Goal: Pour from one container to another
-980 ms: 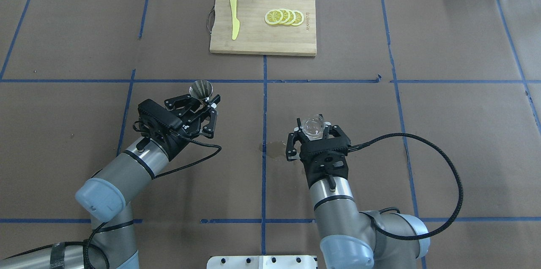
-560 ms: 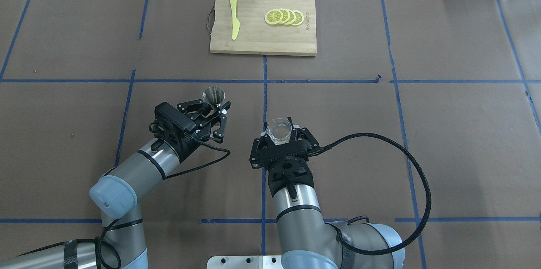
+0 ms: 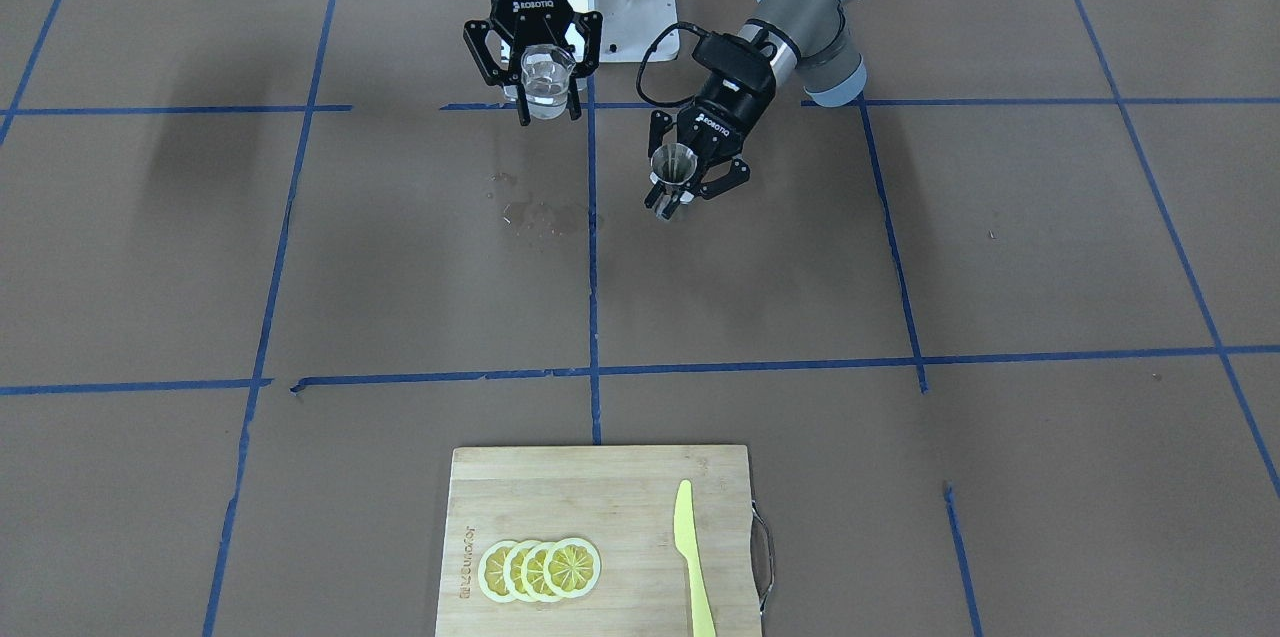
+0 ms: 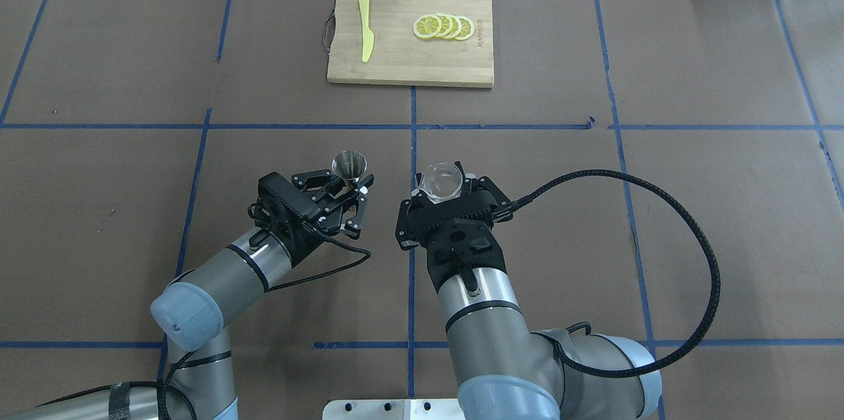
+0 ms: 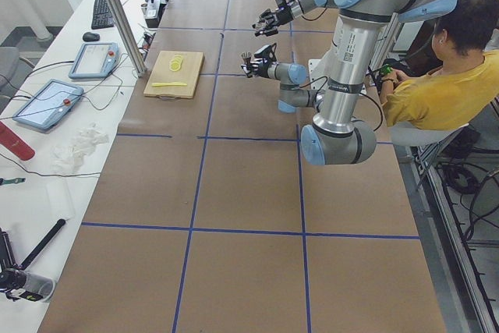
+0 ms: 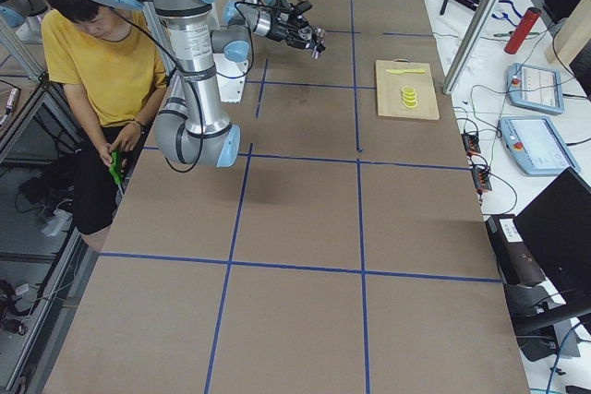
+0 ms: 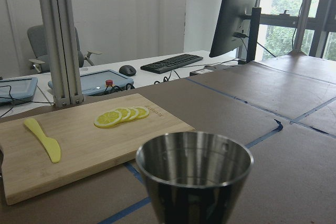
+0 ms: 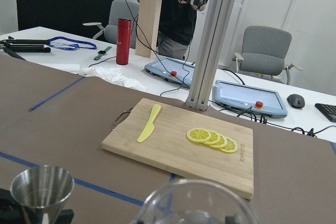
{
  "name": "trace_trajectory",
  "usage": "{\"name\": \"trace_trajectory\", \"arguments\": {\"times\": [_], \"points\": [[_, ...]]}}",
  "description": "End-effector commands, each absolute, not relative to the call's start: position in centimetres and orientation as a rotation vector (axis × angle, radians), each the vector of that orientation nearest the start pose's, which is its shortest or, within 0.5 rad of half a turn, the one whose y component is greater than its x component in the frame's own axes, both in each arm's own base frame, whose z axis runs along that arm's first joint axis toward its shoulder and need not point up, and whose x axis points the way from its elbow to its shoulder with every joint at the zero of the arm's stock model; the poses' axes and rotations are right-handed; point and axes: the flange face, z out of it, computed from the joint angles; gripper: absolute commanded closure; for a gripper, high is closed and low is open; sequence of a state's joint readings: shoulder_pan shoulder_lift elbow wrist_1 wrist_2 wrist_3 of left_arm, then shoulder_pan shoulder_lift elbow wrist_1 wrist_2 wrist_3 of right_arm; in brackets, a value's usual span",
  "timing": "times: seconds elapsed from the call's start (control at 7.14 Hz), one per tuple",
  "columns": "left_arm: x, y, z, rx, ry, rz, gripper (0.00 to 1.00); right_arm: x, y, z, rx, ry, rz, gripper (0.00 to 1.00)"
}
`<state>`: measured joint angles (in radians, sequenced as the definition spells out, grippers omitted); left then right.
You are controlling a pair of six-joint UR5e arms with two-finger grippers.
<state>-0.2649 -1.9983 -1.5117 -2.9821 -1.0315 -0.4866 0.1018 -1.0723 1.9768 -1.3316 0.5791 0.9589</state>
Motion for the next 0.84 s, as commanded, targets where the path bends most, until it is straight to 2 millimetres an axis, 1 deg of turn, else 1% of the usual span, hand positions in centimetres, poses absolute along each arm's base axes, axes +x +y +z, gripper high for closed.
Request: {"name": "trace_trajectory", "arguments": {"times": [0.0,0.14,0.28,0.42,0.7], "points": [[55.9,-33.8,27.4,1.397,1.084,0.188,1.0,-50.3,-29.6,16.4,1.165,-0.571,0.08,1.0],[56.9,-34.1,25.6,1.405,1.103,0.183,1.0,-49.9,-30.6,16.4,1.147,-0.552,0.068,1.0],[57.3,-34.1,25.7,1.401,1.101,0.188,1.0,-49.2,-31.3,16.1,1.142,-0.554,0.066,1.0],[60.0,-35.3,23.9,1.403,1.094,0.186,1.0,-48.8,-31.8,16.0,1.145,-0.543,0.053,1.0],[60.4,-35.4,23.2,1.402,1.109,0.194,1.0,-48.2,-33.0,16.3,1.128,-0.507,0.028,1.0]]}}
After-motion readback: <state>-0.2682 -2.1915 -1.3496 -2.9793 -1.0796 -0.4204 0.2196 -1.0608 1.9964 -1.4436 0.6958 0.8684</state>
